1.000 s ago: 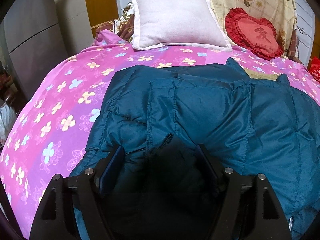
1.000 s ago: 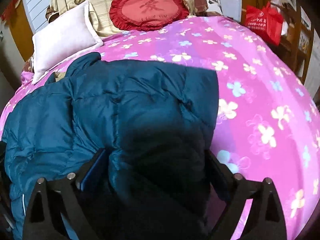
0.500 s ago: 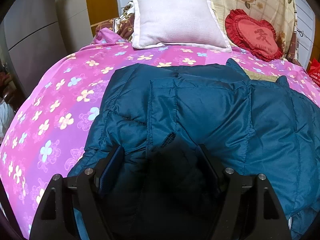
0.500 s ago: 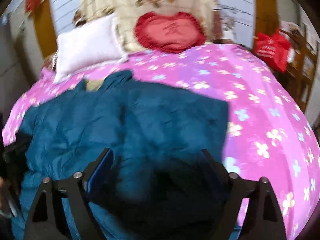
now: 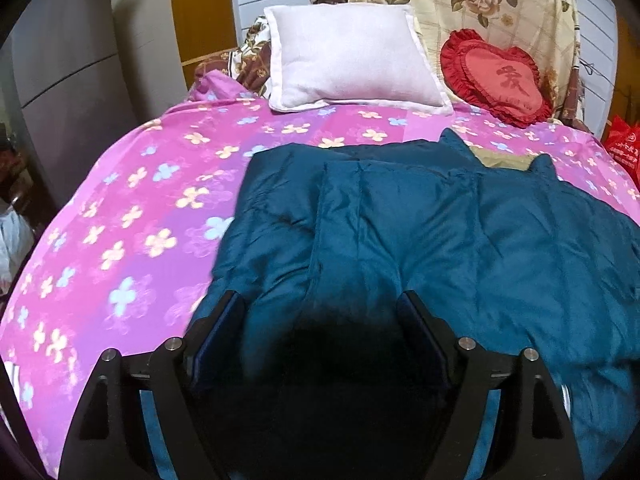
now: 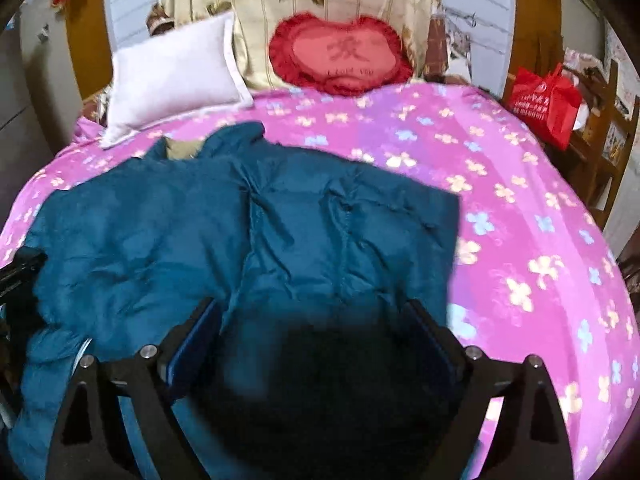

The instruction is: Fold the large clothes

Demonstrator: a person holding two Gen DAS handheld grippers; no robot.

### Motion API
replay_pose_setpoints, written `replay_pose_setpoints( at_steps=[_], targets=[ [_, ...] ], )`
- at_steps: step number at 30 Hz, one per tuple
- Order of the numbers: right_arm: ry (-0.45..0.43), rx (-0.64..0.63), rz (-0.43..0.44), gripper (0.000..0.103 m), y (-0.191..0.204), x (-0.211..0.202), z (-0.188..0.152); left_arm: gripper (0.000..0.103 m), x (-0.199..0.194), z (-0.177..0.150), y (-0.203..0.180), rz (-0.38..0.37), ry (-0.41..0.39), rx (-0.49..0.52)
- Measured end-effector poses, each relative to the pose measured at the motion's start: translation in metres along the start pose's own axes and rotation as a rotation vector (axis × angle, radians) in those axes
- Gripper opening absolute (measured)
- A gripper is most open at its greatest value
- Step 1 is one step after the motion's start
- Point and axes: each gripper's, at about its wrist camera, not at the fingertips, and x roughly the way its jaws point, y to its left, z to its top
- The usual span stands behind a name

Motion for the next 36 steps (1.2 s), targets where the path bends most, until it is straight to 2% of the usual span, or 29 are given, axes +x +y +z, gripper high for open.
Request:
replay_pose_setpoints(
  at_steps=[5, 8, 25, 30, 36],
  targets=[
    [0.022, -0.022, 0.022, 0.093, -0.004, -0.034, -0.014, 0.062, -0.033, -0.013, 0.010, -0.011, -0.011, -0.017],
    [0.086, 0.010, 0.065, 0.093, -0.010, -0.046, -0.028, 0.062, -0.049, -0.024, 0.015, 0.002, 0.001, 0.000],
    [0.208, 0.093, 0.194, 0.093, -0.028, -0.107, -0.114, 0.062, -0.134, -0.103, 0.060, 0.028, 0.036, 0.036],
    [0.228, 0.077, 0.205, 0.094, -0.026, -0.124, -0.138, 0.062, -0.155, -0.127, 0.071, 0.053, 0.035, 0.063],
    [0.255, 0.053, 0.227, 0.094, -0.022, -0.140, -0.163, 0.062, -0.174, -0.148, 0.086, 0.049, 0.040, 0.045]
  ],
)
